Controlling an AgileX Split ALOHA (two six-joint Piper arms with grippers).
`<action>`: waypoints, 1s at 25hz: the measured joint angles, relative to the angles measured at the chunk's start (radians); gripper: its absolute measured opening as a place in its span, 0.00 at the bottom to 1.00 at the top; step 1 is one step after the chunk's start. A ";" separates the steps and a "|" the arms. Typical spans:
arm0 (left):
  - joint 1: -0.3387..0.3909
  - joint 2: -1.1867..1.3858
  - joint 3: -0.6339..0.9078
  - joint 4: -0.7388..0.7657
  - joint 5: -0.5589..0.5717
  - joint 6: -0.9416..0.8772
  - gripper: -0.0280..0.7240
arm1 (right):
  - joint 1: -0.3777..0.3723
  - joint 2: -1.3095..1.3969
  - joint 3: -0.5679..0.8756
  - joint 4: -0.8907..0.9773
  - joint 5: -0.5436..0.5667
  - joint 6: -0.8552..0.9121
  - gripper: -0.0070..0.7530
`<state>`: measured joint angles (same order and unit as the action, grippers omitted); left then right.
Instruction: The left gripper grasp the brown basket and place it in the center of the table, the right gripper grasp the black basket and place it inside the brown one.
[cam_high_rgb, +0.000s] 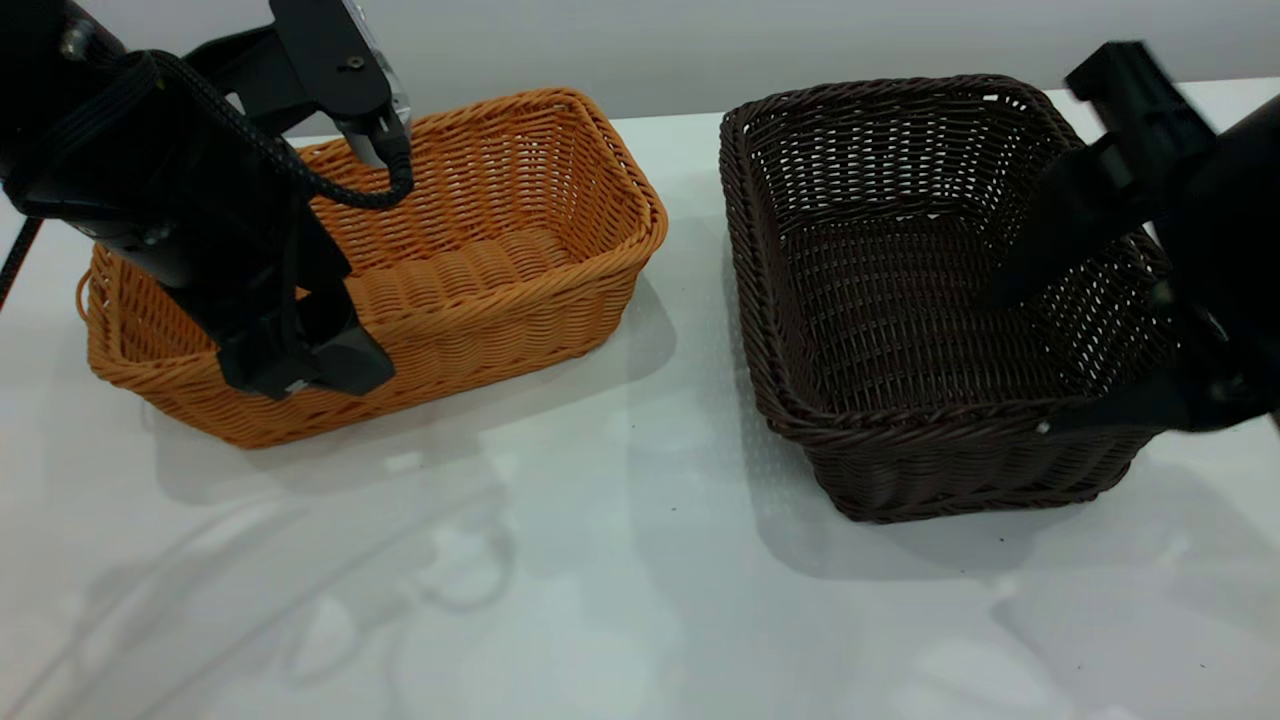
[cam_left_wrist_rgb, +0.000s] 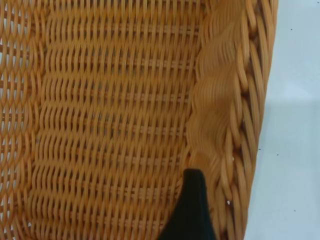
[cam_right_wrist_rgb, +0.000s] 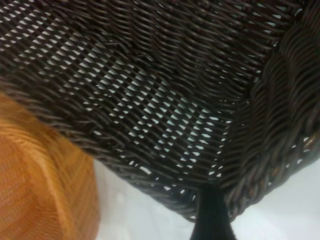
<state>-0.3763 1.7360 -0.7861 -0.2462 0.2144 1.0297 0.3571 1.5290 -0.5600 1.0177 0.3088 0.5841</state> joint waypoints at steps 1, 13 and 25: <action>0.000 0.000 0.000 0.000 0.001 0.000 0.79 | 0.013 0.013 0.000 0.001 -0.006 0.005 0.61; 0.000 0.000 0.000 0.000 0.016 0.000 0.79 | 0.093 0.148 -0.071 0.049 -0.054 0.005 0.61; 0.000 0.000 0.000 -0.005 0.023 0.001 0.79 | 0.093 0.256 -0.077 0.082 -0.166 0.005 0.58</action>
<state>-0.3763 1.7360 -0.7861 -0.2512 0.2379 1.0302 0.4504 1.7847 -0.6373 1.0997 0.1432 0.5886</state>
